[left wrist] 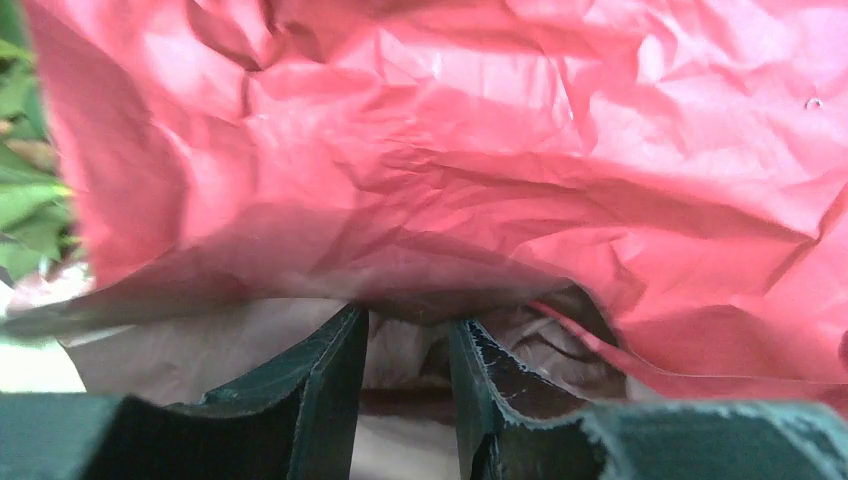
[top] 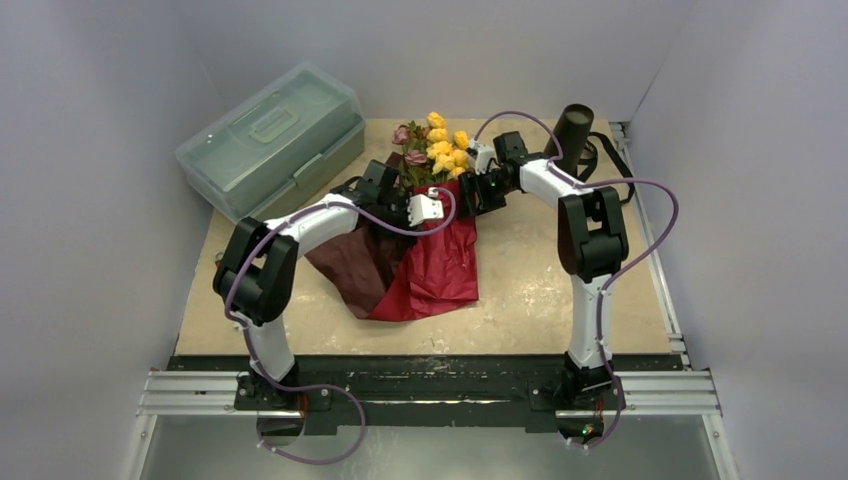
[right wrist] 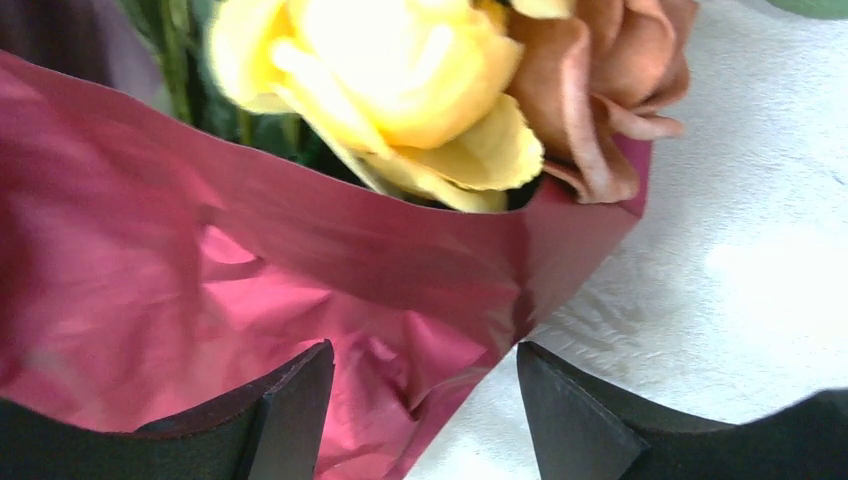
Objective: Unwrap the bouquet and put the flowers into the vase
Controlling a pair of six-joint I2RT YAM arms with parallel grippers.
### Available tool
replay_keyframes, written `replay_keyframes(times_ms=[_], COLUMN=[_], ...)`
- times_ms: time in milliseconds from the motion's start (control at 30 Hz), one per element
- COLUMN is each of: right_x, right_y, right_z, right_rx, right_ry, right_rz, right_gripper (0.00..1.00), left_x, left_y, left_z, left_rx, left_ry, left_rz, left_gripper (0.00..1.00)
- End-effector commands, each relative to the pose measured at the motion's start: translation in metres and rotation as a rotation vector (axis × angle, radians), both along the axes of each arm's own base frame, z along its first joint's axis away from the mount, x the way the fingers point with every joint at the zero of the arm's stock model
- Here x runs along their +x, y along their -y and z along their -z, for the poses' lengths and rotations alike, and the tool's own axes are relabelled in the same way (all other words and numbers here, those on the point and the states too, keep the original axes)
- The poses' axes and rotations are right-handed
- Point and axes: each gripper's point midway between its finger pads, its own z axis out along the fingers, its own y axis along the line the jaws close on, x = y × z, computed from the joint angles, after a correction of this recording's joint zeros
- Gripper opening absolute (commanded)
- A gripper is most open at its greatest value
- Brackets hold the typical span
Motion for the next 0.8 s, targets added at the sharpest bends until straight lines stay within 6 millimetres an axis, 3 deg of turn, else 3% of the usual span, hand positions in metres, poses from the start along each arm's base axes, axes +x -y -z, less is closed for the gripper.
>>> replay_keyframes(times_ms=[0,300,533,667,767], right_x=[0.006,-0.007,-0.013,-0.015,-0.015], right_y=[0.008,0.005,-0.001,-0.006,-0.013], right_z=[0.014,0.029,0.029,0.023,0.018], right_rx=[-0.077,-0.050,-0.014,0.021,0.067], right_ry=[0.010,-0.046,-0.071,-0.073,-0.074], right_rz=[0.033,0.036,0.025,0.015,0.007], right_gripper=[0.68,0.31,0.09,0.00,0.00], left_x=[-0.005,-0.024,-0.039,-0.027,-0.009], left_y=[-0.021,-0.080,-0.117,-0.137,-0.143], left_z=[0.007,0.036,0.062,0.076,0.077], left_rx=[0.042,0.113,0.221,0.280,0.289], left_ry=[-0.025,-0.155,-0.187,-0.155,-0.136], left_rz=[0.008,-0.012,0.012,-0.024,-0.062], left_gripper=[0.36,0.55,0.56,0.53,0.48])
